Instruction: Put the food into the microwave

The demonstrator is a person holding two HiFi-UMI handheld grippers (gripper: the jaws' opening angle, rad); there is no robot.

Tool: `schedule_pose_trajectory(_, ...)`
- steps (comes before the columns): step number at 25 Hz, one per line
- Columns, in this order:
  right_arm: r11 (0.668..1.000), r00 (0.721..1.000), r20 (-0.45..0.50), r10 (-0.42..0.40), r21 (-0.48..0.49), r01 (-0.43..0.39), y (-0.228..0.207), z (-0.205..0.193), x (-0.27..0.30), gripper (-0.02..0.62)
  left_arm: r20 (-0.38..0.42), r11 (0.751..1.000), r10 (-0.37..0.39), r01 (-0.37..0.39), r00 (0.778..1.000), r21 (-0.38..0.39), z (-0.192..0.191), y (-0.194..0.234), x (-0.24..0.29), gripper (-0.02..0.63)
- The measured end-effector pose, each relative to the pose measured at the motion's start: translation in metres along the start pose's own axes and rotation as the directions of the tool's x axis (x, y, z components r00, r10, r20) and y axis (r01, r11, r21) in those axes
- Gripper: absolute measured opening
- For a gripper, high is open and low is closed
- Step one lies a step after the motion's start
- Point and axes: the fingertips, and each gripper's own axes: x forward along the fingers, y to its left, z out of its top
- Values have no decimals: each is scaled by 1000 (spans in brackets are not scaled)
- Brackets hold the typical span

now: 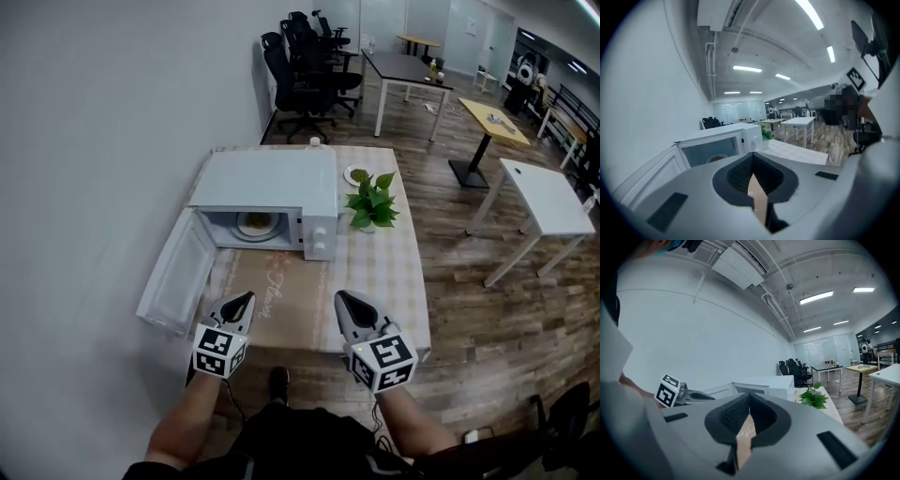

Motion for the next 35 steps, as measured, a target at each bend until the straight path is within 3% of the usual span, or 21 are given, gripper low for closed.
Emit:
schedule_pose_trajectory(7,998,998,4,58,20,-58,16,-1,-5,9,104,993,60,-49,993,-106,40,-21,-65,8)
schedule_pose_trajectory(11,995,996,7,89,37,-89,35,5,-11,9,108,984,123,-108,986,-139,49,-22,-100,8)
schedule_pose_trajectory(15,994,996,27,86,58,-88,48,10,-14,9,120,985,129,-113,984,-131,49,-16,-121,8)
schedule_pose_trajectory(35,1000,997,72,-22,22,21,129,43,1,9,211,991,-15,42,977,-126,64,28,-182,8)
